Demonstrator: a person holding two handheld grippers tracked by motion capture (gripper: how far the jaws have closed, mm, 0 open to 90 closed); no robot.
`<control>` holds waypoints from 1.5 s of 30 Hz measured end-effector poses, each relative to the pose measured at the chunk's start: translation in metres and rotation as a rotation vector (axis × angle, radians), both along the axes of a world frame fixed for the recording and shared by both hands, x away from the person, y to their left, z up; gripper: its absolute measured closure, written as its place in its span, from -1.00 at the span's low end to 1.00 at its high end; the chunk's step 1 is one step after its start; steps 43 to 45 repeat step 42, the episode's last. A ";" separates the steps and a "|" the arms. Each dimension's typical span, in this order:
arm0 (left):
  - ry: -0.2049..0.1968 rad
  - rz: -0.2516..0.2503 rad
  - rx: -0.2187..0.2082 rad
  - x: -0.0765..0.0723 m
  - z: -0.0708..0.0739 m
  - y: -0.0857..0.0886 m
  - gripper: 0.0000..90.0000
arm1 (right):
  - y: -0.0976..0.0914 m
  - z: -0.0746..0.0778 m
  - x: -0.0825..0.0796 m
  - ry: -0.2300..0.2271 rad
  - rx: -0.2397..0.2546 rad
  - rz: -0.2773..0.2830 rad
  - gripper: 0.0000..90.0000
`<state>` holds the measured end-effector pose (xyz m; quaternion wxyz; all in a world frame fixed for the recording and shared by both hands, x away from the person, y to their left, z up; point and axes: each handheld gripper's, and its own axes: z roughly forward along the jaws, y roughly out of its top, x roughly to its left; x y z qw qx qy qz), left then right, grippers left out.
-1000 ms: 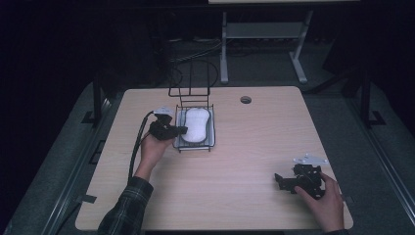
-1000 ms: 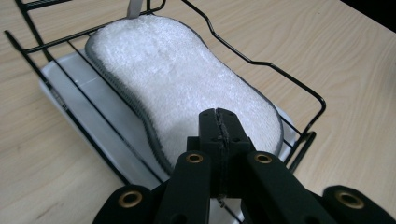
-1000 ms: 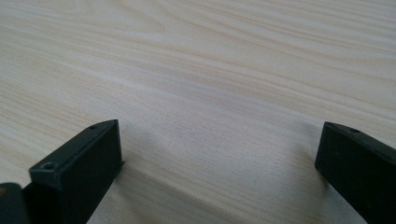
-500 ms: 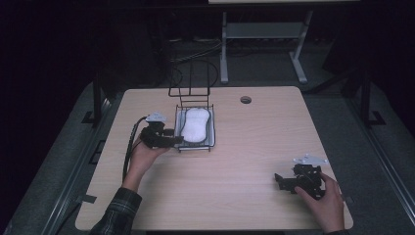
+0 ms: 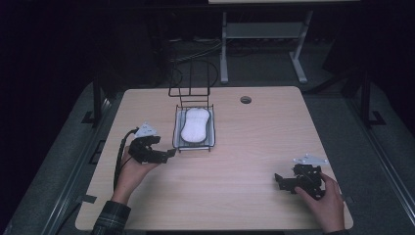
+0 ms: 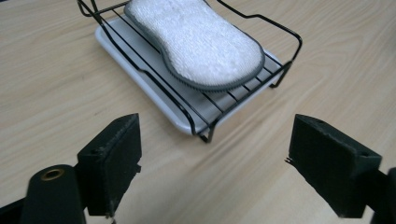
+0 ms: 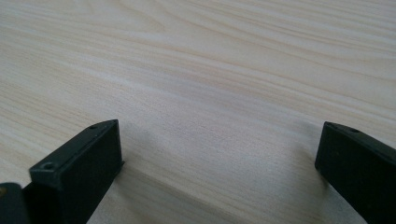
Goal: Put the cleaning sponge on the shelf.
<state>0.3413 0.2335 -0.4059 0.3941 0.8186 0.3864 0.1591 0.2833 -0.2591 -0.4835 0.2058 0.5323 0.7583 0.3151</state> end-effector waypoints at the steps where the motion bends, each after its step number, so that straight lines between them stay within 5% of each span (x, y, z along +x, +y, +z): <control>1: -0.003 -0.001 0.002 -0.004 -0.001 0.001 -0.69 | 0.000 0.000 0.000 0.000 0.000 0.000 -1.00; 10: -0.025 -0.004 0.039 -0.039 -0.012 0.010 -0.70 | 0.000 0.000 0.000 0.000 0.000 0.001 -1.00; 18: 0.001 0.001 0.101 -0.064 -0.030 0.017 -0.70 | 0.000 0.000 -0.001 0.000 0.001 0.001 -1.00; 28: 0.062 0.001 0.161 -0.077 -0.052 0.023 -0.70 | 0.001 0.000 -0.001 0.001 0.002 -0.001 -1.00; 33: 0.059 0.016 0.184 -0.080 -0.059 0.026 -0.70 | 0.001 0.000 -0.001 0.001 0.002 -0.001 -1.00; 39: 0.046 0.030 0.107 -0.084 -0.066 0.031 -0.71 | 0.001 0.000 -0.001 0.001 0.002 0.000 -1.00; 45: 0.020 0.024 0.086 -0.085 -0.069 0.034 -0.71 | 0.001 0.000 -0.001 0.001 0.002 0.000 -1.00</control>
